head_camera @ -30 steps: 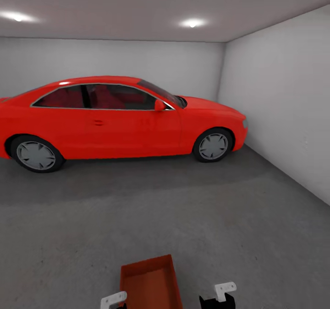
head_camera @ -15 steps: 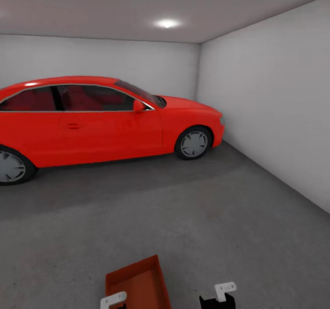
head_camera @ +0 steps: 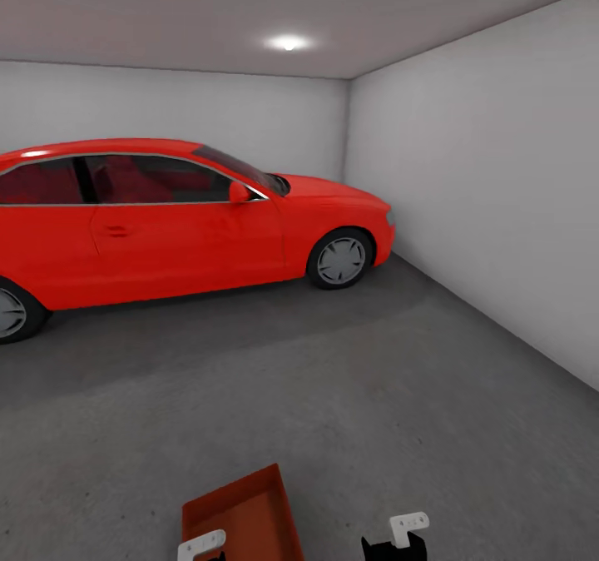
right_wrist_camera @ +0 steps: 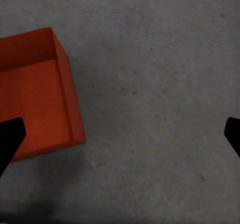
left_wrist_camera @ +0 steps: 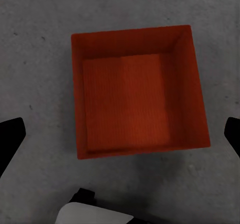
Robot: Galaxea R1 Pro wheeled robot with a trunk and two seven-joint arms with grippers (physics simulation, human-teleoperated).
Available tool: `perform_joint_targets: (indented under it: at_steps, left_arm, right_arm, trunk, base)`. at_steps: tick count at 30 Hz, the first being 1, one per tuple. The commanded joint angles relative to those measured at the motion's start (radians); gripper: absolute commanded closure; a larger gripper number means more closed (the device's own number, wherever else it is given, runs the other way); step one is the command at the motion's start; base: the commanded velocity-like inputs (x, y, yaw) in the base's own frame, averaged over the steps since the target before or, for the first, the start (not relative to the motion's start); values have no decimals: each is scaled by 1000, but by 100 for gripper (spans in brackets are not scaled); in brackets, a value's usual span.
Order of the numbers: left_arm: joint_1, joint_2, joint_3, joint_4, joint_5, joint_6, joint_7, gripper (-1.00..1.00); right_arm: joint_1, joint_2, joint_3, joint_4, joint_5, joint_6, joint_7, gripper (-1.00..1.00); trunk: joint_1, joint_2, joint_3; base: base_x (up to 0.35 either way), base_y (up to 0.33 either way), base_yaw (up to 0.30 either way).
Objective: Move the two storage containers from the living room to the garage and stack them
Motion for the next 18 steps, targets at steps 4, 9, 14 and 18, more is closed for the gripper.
perform_joint_targets:
  at_steps: [4,9,14,18]
  left_arm:
    - [0,-1,2,-2,7,5,2,-100]
    - [0,-5,7,1,7,5,2,-100]
    - [0,-5,8,4,7,6,-1,-100]
    - [0,-5,8,5,8,6,-1,-100]
  right_arm:
    - [-1,1,-4,-1,9,0,3,-100]
    - [-1,1,-4,-1,9,1,4,-100]
    - [-1,1,-4,-1,9,1,0,-100]
    - [-1,1,-4,-1,9,1,-2,-100]
  trunk:
    - [1,-2,-2]
    - [1,-2,-1]
    - [1,-2,1]
    - [1,-2,2]
  base:
    - [0,0,0]
    - [0,0,-148]
    - [0,0,-282]
    - [0,0,-292]
